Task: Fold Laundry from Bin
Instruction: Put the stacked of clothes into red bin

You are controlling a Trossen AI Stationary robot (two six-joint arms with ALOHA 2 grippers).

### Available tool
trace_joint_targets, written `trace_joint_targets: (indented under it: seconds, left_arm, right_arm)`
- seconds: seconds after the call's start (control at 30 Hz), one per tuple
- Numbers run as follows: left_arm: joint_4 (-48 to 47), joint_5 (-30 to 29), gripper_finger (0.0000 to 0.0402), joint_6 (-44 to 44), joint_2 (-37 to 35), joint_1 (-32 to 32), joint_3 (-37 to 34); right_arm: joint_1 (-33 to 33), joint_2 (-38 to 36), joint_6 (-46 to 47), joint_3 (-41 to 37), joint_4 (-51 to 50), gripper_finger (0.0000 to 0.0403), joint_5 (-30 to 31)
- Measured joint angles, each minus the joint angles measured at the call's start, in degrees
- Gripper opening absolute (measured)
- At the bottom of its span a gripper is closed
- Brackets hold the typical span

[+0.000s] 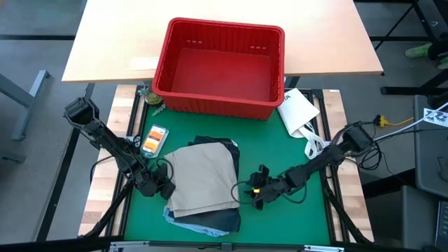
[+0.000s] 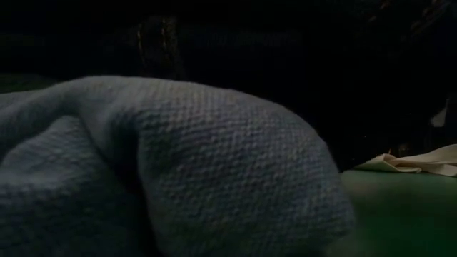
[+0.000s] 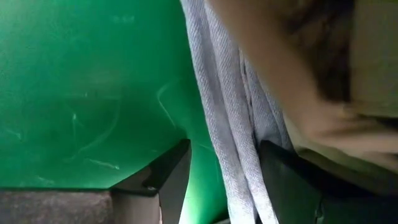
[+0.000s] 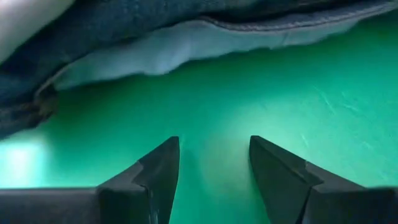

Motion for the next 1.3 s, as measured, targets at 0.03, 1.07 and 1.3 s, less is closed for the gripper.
trace_joint_targets:
  seconds: [0.03, 1.07, 1.3]
  left_arm:
    - [0.2, 0.1, 0.0188, -0.7, 0.0, 0.0, 0.0]
    - [3.8, -0.8, 0.0188, 0.0, 0.0, -0.1, 0.0]
    - [4.6, -2.1, 0.0188, 1.6, 0.0, -0.1, 0.0]
  right_arm:
    - [-0.3, 1.4, 0.0, 0.0, 2.4, 0.0198, 0.7]
    - [-5.9, 10.2, 10.4, 1.5, 21.1, 0.0198, -3.3]
    - [-5.9, 12.1, 11.5, 5.4, 18.3, 0.0198, -3.2]
